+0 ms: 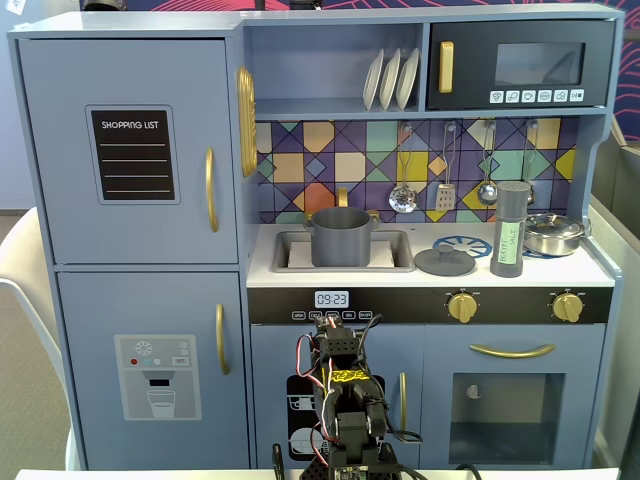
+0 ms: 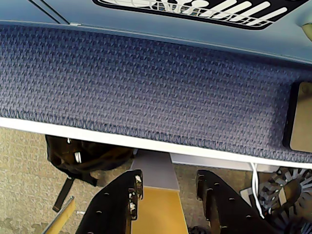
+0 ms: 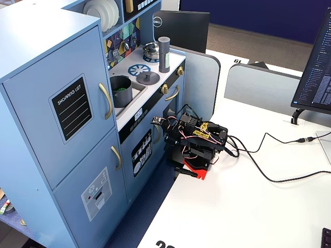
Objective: Put salt in the gray recipient
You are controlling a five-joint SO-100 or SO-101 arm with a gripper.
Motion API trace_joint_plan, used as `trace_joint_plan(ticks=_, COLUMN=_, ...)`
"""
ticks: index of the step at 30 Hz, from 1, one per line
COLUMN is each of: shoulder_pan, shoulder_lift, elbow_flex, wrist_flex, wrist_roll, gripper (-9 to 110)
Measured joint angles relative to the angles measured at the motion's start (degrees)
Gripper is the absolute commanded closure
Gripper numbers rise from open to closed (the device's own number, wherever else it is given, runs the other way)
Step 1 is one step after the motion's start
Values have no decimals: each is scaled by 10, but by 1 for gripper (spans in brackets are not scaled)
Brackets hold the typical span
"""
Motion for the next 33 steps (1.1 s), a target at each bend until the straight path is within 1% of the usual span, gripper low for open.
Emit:
trace_joint_plan(ticks=14, shoulder_pan=15, shoulder_lift=0, elbow_flex=0, wrist_flex=0, wrist_roll=0, gripper=101)
trace_joint_plan(ticks=20, shoulder_pan=31, shoulder_lift=-2, elbow_flex=-18, wrist_flex=9, wrist_roll=15, gripper=101)
trace_joint_plan(ticks=22, shoulder_pan=59, shoulder_lift=-18, elbow_flex=-58, wrist_flex=9, wrist_roll=8, gripper=101)
trace_joint_plan(ticks=25, shoulder_pan=128, shoulder_lift=-41, elbow_flex=-135, wrist_flex=-11, wrist_roll=-4, gripper=101)
trace_joint_plan(ticks=31, shoulder_pan=306, shoulder_lift=-94, elbow_flex=-294, wrist_flex=-129, wrist_roll=-18, gripper=101)
trace_joint_plan(ticks=32, shoulder_pan=333, shoulder_lift=-107, elbow_flex=-317, wrist_flex=-156, wrist_roll=-20, gripper=99)
trace_joint_plan(ticks=33, shoulder_pan=359, shoulder_lift=-122, elbow_flex=-337, wrist_flex=-185, wrist_roll=-23, gripper=94)
